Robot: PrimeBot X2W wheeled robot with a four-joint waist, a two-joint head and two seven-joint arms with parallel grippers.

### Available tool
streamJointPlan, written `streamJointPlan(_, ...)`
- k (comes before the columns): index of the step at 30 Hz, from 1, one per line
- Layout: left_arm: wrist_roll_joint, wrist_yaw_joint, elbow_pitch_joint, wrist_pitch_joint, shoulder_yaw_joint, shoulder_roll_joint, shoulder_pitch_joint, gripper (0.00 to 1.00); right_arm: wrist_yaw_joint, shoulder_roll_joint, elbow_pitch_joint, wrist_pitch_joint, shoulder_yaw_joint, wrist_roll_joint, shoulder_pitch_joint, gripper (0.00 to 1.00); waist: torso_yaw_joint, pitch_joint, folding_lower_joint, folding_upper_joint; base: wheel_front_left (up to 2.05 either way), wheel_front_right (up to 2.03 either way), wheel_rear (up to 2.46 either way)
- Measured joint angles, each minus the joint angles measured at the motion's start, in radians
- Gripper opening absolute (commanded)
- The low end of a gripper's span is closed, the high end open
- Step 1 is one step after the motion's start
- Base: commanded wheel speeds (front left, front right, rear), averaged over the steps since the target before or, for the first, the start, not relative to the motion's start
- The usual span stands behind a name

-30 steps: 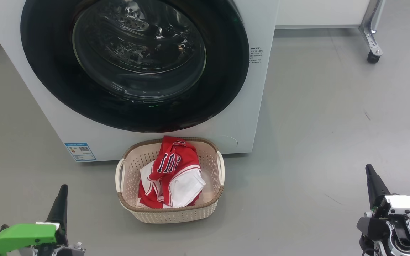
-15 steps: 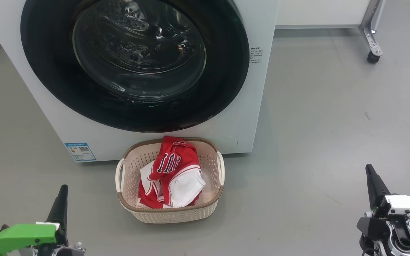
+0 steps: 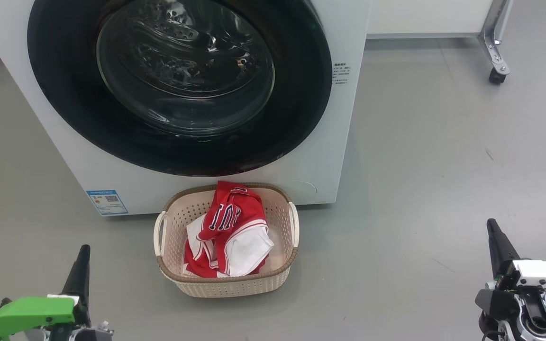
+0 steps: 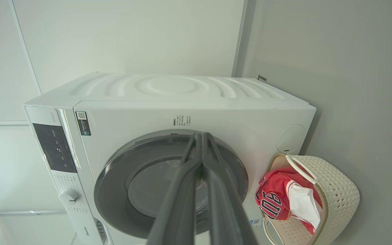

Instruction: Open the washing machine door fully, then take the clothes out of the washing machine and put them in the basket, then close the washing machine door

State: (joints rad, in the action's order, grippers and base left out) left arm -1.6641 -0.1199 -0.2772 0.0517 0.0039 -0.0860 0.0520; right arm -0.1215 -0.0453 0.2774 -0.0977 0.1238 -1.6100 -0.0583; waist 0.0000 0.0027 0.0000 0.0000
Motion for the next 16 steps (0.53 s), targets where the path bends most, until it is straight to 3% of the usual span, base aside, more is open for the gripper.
streamJointPlan(16,0.0,0.0,-0.001,0.0,0.002,0.0,0.001,0.0,0.0,0.0,0.0,-0.003,0.0,0.0,0.0,0.0,0.0,0.0,0.0,0.0,0.0,0.0,0.0)
